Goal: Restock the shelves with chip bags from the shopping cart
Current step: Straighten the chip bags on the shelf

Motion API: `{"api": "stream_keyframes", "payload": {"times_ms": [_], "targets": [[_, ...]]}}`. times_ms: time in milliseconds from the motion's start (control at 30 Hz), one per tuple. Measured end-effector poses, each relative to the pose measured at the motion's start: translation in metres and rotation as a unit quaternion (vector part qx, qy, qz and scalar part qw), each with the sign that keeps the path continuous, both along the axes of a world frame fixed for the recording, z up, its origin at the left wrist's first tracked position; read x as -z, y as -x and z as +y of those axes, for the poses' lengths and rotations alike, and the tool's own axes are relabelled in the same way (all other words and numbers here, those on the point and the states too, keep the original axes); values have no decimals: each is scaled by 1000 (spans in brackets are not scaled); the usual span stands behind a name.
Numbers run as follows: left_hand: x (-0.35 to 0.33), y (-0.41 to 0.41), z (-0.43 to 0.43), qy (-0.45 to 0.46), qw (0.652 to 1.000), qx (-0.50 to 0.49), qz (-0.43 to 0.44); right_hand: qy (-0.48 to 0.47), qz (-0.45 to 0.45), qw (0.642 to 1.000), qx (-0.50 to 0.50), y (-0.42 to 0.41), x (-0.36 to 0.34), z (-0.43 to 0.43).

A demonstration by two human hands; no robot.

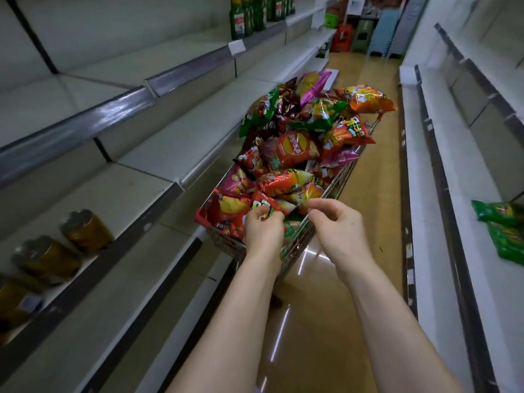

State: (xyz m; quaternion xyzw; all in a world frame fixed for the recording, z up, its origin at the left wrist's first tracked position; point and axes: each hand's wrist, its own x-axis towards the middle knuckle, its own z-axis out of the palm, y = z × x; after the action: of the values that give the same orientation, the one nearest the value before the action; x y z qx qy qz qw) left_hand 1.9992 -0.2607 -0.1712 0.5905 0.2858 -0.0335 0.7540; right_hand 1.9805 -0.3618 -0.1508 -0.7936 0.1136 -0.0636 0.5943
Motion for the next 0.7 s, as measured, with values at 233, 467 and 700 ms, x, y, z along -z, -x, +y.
{"api": "stream_keyframes", "payload": {"times_ms": [233, 467, 700], "targets": [[21, -119, 48, 29, 998, -1, 52, -12, 85, 995, 41, -109, 24, 34], [78, -172, 81, -26, 991, 9, 135, -28, 158, 986, 54, -154, 71, 44], [123, -197, 68, -127, 978, 99, 133, -63, 235, 969, 41, -186, 120, 51]]}}
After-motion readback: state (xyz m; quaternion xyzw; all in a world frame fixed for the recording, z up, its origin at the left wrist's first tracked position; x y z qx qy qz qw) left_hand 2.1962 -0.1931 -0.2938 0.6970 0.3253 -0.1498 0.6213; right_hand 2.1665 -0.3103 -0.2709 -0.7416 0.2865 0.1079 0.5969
